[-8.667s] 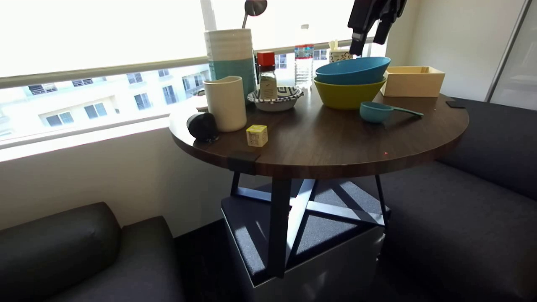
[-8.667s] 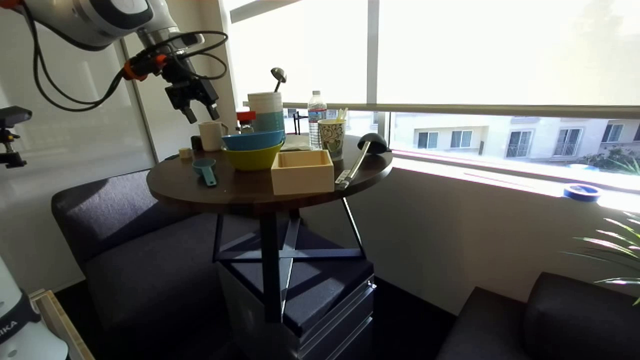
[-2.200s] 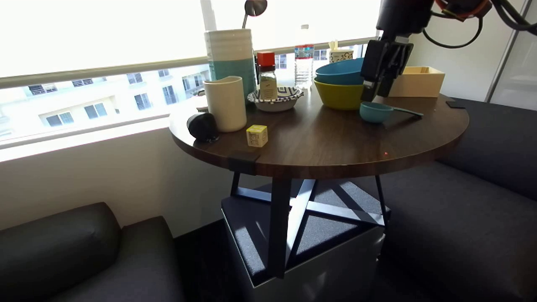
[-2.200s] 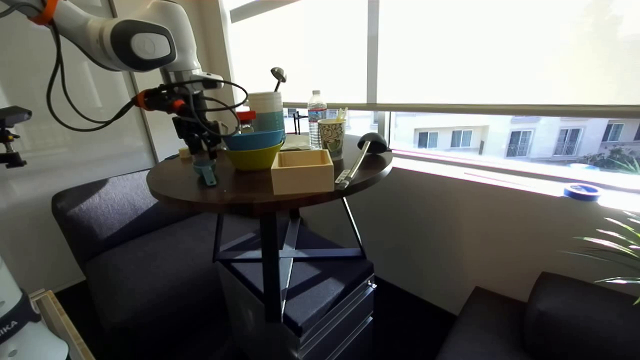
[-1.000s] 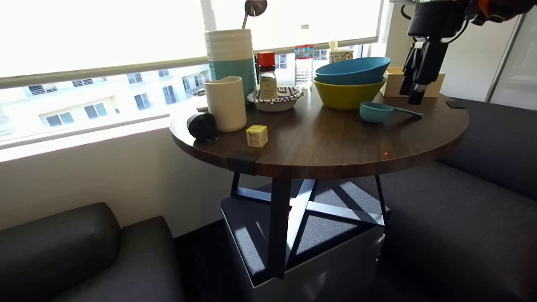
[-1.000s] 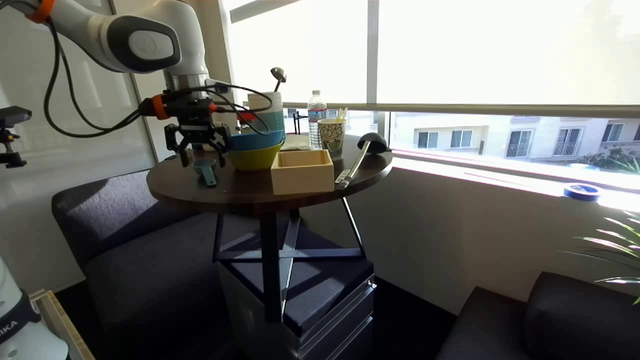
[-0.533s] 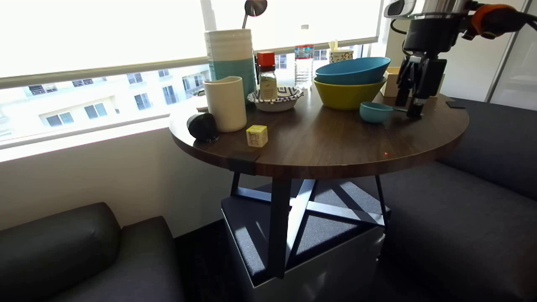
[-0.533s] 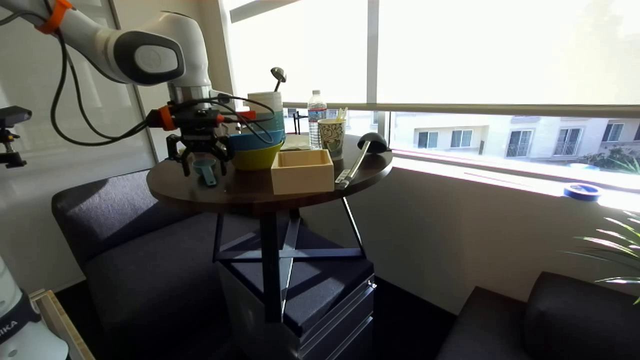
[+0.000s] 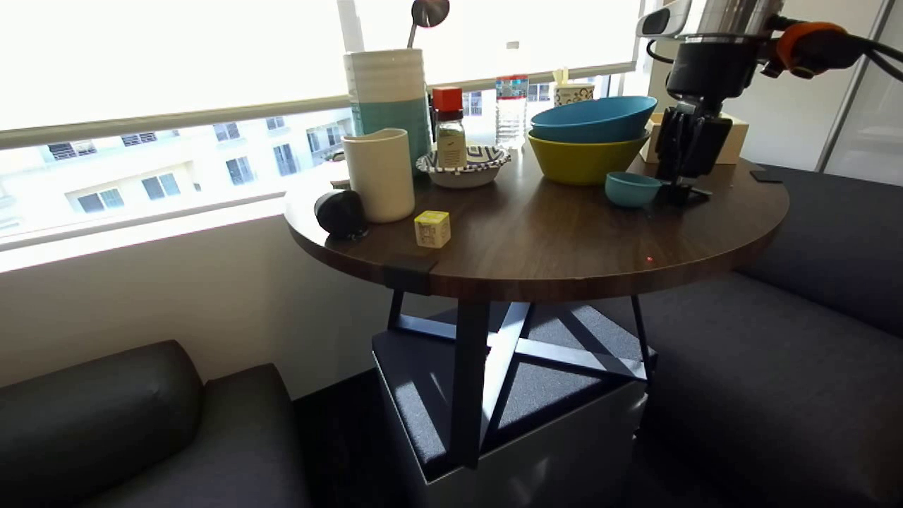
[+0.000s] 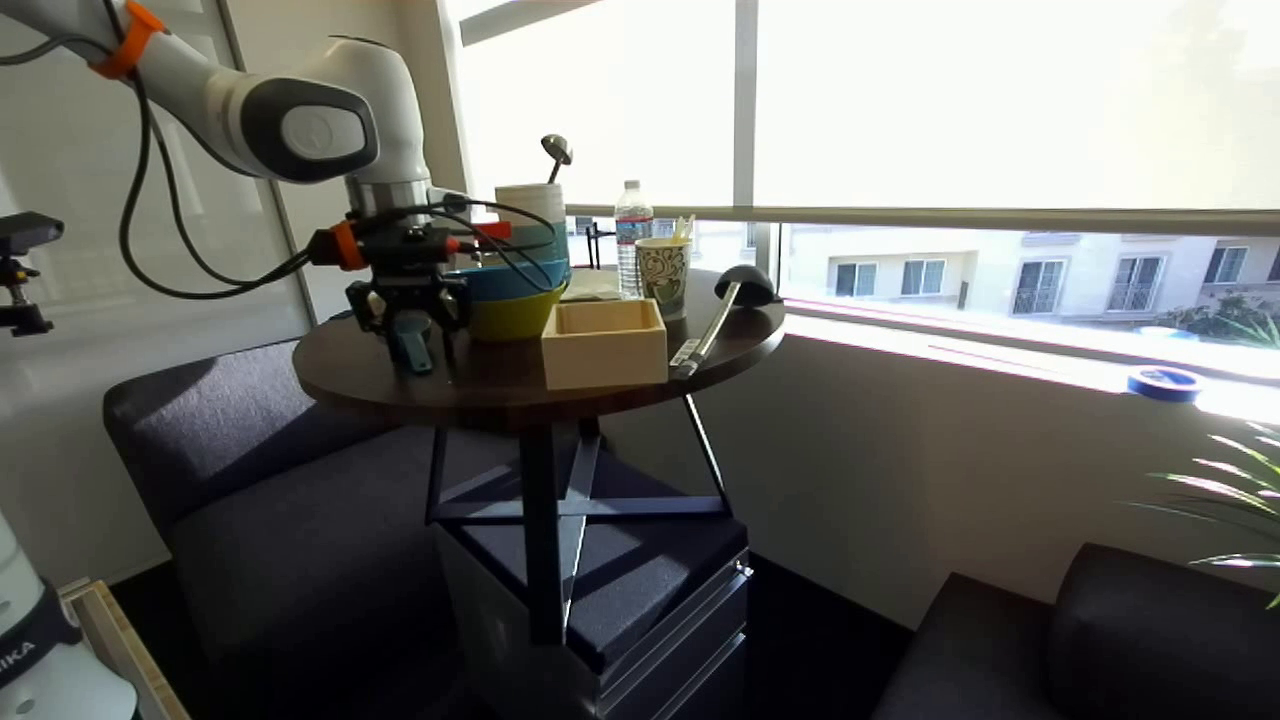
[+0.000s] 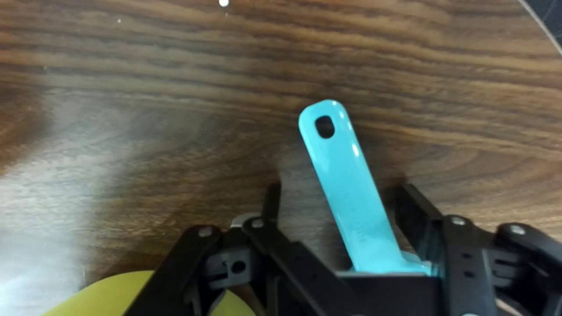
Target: Sprinkle some stuff into the scooper, then pour it back into the bowl
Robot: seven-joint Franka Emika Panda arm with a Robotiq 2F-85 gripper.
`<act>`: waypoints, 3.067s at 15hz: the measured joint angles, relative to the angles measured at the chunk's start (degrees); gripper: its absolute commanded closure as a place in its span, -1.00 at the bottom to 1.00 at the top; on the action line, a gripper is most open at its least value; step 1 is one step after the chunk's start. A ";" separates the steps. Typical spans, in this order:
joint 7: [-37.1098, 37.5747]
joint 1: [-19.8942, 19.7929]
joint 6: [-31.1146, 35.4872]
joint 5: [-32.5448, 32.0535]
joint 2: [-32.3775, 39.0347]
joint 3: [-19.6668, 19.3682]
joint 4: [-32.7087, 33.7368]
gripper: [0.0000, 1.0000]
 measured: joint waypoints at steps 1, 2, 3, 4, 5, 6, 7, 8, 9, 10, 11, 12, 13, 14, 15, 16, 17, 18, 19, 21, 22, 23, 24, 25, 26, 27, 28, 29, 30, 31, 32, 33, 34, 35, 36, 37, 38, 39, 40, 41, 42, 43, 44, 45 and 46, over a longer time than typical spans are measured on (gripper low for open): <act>0.00 0.00 0.00 0.01 -0.03 0.00 0.17 0.35; 0.00 -0.02 0.00 0.02 -0.06 0.00 0.33 0.52; 0.00 -0.02 0.00 0.04 -0.06 0.00 0.44 0.65; 0.00 -0.02 0.00 0.04 -0.08 0.00 0.49 0.80; 0.00 -0.02 0.00 0.05 -0.10 0.00 0.54 0.94; 0.00 -0.01 -0.01 0.08 -0.12 0.01 0.57 0.98; 0.00 -0.01 -0.01 0.10 -0.16 0.04 0.57 1.00; 0.00 0.00 -0.01 0.13 -0.19 0.07 0.58 1.00; 0.00 0.01 -0.02 0.13 -0.23 0.09 0.60 0.96; 0.00 0.01 -0.02 0.13 -0.30 0.14 0.60 0.96; 0.00 0.01 -0.02 0.13 -0.38 0.21 0.60 0.96; 0.00 0.01 -0.02 0.13 -0.45 0.30 0.60 0.96; 0.00 0.01 -0.02 0.12 -0.51 0.42 0.60 0.96; 0.00 0.01 -0.02 0.06 -0.62 0.59 0.60 0.96; 0.00 0.01 -0.02 -0.08 -0.79 0.86 0.60 0.96; 0.01 0.01 -0.02 -0.24 -1.03 1.22 0.61 0.96; 0.01 0.02 -0.02 -0.45 -1.38 1.67 0.62 0.96; 0.05 0.02 -0.02 -0.92 -1.83 2.19 0.65 0.96; 0.13 0.03 -0.02 -1.48 -2.36 2.77 0.69 0.96; 0.39 0.06 -0.02 -3.16 -3.65 3.94 0.78 0.96; 0.50 0.09 -0.04 -3.93 -4.34 4.47 0.81 0.96; 0.56 0.15 -0.10 -4.60 -5.09 4.94 0.84 0.96; 0.57 0.28 -0.23 -5.11 -5.78 5.30 0.87 0.96; 0.56 0.55 -0.63 -5.39 -6.48 5.50 1.01 0.96; 0.56 0.87 -1.31 -5.63 -7.08 5.61 1.37 0.96; 0.56 1.13 -2.18 -5.82 -7.62 5.70 1.90 0.96; 0.56 1.38 -3.25 -5.93 -8.04 5.74 2.66 0.96; 0.56 1.54 -4.43 -6.07 -8.30 5.75 3.59 0.96; 0.53 1.60 -5.67 -6.23 -8.42 5.75 4.71 0.96; 0.52 1.60 -6.77 -6.31 -8.41 5.73 5.95 0.96; 0.53 1.57 -7.84 -6.48 -8.36 5.68 7.19 0.96; 0.57 1.52 -8.81 -6.53 -8.22 5.58 8.46 0.96; 0.68 1.45 -9.60 -6.54 -7.95 5.43 9.72 0.96; 0.84 1.37 -10.17 -6.54 -7.51 5.24 11.04 0.96; 0.99 1.34 -10.47 -6.54 -6.89 4.99 12.35 0.96; 1.13 1.33 -10.73 -6.53 -6.06 4.71 13.69 0.96; 1.24 1.33 -10.94 -6.50 -5.11 4.40 15.00 0.96; 1.46 1.32 -11.18 -6.45 -4.00 4.07 16.29 0.96; 1.87 1.29 -11.47 -6.28 -2.79 3.72 17.56 0.96; 2.54 1.24 -11.75 -6.10 -1.52 3.36 18.81 0.96; 3.22 1.16 -11.94 -5.64 -0.26 3.01 20.00 0.96; 3.88 1.07 -12.14 -4.97 1.05 2.68 21.24 0.96; 4.50 0.99 -12.34 -4.04 2.26 2.41 22.39 0.96; 5.21 0.86 -12.73 -2.92 3.40 2.23 23.47 0.96; 6.02 0.64 -13.31 -1.62 4.49 2.09 24.57 0.96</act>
